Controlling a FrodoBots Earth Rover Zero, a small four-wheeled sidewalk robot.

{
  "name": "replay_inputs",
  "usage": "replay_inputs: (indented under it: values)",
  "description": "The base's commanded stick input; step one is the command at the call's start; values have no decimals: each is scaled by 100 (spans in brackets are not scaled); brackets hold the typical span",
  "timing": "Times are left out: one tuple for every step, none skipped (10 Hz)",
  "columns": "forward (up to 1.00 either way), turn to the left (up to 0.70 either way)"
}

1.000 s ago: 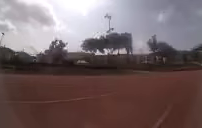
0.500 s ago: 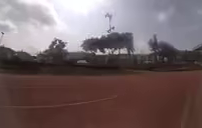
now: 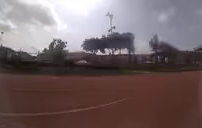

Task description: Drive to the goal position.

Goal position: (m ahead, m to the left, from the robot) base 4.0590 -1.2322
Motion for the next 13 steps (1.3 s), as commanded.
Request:
replay_inputs:
  values:
    - [70,0]
    - [70,0]
    - [70,0]
    - [70,0]
    - [70,0]
    - [70,0]
    - [70,0]
    - [70,0]
    - [70,0]
    - [70,0]
    - [70,0]
    - [70,0]
    - [70,0]
